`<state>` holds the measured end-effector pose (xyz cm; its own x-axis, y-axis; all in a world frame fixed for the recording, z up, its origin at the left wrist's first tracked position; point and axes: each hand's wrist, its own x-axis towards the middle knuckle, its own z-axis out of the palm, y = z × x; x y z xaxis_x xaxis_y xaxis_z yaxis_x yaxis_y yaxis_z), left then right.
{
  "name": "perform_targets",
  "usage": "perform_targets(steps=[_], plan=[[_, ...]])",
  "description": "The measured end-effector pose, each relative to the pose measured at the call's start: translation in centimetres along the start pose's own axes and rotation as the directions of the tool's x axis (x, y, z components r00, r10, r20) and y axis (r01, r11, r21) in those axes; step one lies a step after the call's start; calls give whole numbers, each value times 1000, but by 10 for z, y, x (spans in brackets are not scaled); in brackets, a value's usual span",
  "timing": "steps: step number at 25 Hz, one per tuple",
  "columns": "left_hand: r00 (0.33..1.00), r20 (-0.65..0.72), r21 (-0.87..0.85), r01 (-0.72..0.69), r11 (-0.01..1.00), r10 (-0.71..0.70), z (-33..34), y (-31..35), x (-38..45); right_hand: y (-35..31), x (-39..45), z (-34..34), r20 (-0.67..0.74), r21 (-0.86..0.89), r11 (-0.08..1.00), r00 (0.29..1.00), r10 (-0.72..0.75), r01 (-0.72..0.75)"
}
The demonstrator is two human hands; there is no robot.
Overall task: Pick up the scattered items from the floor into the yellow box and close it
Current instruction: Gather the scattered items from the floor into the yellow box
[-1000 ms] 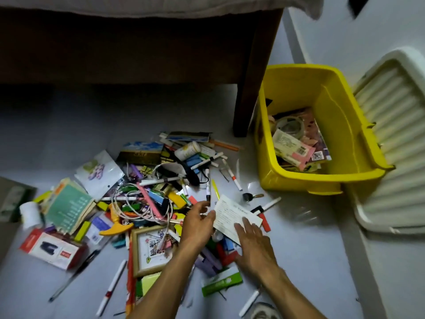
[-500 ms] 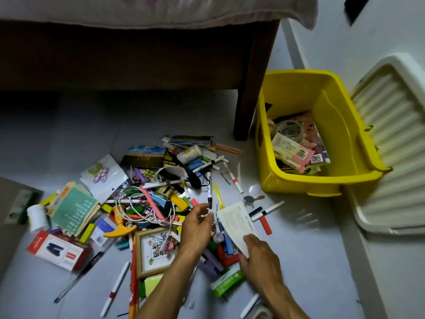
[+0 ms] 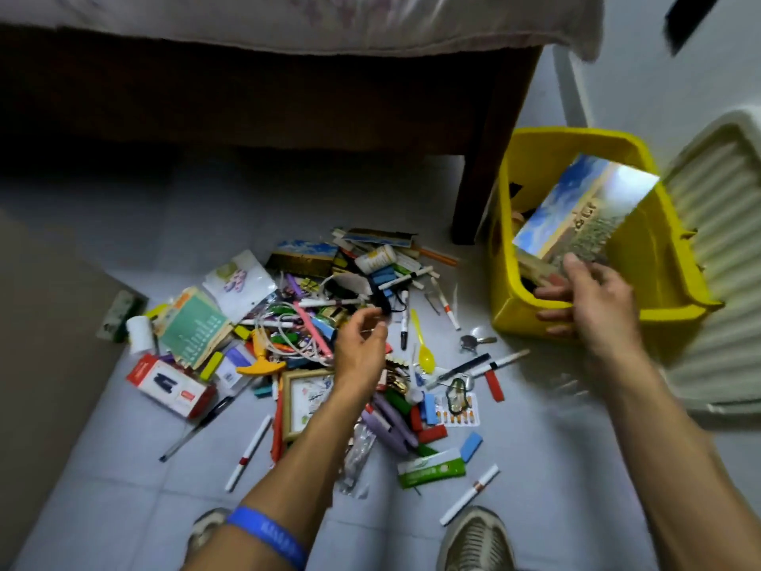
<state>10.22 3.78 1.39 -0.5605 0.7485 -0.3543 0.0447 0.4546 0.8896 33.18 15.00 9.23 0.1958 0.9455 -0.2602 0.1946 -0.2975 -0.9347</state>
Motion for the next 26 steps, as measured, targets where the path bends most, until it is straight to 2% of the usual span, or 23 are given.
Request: perform_targets(steps=[3,5,7,9,11,14,18,20,22,24,26], plan=[[996,-44,50,84,995,-82,-23,-23,-4,46,-30,20,51,-264,964,997,58,-43],[980,-117,77,173,982,-164,-41,-51,-8,82,-66,43,202,-336,941,973,114,-40],[939,-231,190,300,935,-254,-63,-79,-9,111,-93,69,390,-417,909,897,208,-30],[898,-313,359,413,837,-309,-84,-108,-9,131,-109,92,530,-503,862,809,252,61],[880,-298,468,472,747,-370,-98,-132,-2,143,-115,114,611,-569,801,748,259,187],[888,-228,393,459,797,-399,-107,-152,9,155,-120,144,687,-585,775,654,317,239],[921,-267,293,360,886,-285,-115,-158,15,169,-125,169,752,-582,783,512,415,221],[926,-282,246,323,914,-251,-113,-158,14,172,-131,178,749,-553,826,500,435,109],[921,-272,193,336,922,-278,-111,-155,11,175,-133,183,688,-486,861,541,484,-150],[891,-217,98,425,900,-398,-115,-151,9,174,-132,183,635,-444,837,547,545,-319],[819,-109,-85,557,826,-564,-127,-148,13,169,-133,180,636,-446,802,490,596,-398]])
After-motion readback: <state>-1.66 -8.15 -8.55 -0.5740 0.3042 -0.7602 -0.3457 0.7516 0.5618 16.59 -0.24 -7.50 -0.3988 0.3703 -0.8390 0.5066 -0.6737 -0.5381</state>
